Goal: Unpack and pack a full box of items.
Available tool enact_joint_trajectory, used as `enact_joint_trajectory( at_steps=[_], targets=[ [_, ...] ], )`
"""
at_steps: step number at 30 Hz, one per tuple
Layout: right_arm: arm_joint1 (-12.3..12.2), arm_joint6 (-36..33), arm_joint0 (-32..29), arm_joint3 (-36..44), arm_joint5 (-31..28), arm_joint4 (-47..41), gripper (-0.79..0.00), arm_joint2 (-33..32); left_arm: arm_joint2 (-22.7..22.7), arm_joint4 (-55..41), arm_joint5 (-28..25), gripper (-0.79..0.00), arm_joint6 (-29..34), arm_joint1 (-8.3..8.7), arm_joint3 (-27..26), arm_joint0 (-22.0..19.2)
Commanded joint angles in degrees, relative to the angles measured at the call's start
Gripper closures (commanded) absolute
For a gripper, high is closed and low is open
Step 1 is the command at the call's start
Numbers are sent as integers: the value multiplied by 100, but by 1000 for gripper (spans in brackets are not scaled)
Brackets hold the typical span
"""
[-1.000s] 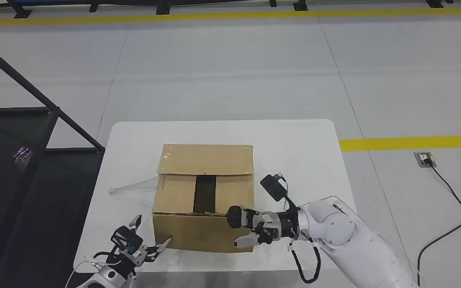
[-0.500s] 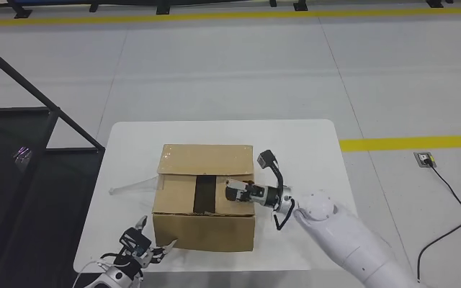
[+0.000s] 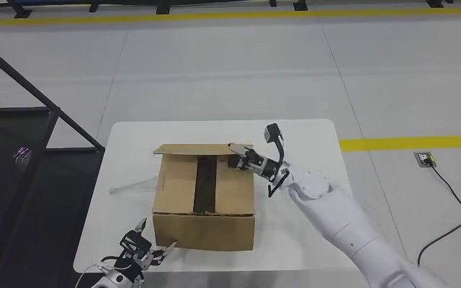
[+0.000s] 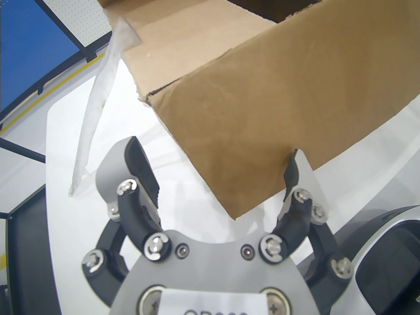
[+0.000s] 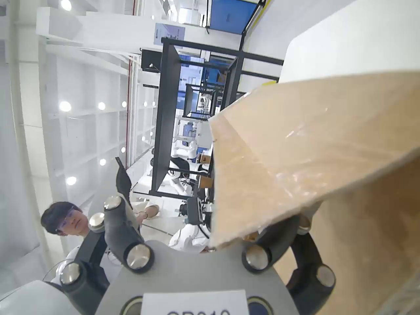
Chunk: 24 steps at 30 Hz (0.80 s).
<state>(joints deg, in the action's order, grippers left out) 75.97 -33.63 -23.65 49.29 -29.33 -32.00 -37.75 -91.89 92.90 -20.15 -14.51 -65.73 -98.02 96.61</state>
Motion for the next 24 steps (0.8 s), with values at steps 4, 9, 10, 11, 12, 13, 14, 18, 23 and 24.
enact_joint_trajectory(
  at_steps=[4,9,10,11,12,13,14,18,23,24],
  targets=[
    [195,1042,357,-177,298,810,-785,109,-2,-7,37,-785,-30,4,-21,46],
    [466,1690,690,-631,371,1587,-785,363,-26,-48,80,-785,-64,8,-39,92],
    [466,1690,690,-631,371,1587,-785,363,-31,-64,86,-785,-67,8,-37,101],
    [466,1690,690,-631,371,1587,-785,363,-36,-69,88,-785,-59,9,-37,106],
    [466,1690,690,-631,371,1587,-785,363,-41,-76,95,-785,-47,10,-33,110],
    [466,1690,690,-631,371,1587,-785,363,-46,-90,100,-785,-35,11,-25,107],
    [466,1690,690,-631,371,1587,-785,363,-50,-112,109,-785,-7,10,-2,95],
    [466,1690,690,-631,371,1587,-785,363,-50,-112,109,-785,-7,10,-2,95],
    [468,1686,663,-604,366,1559,-785,357,-50,-112,109,-785,-7,10,-2,95],
    [474,1663,609,-546,343,1491,-785,334,-50,-112,109,-785,-7,10,-2,95]
  ],
)
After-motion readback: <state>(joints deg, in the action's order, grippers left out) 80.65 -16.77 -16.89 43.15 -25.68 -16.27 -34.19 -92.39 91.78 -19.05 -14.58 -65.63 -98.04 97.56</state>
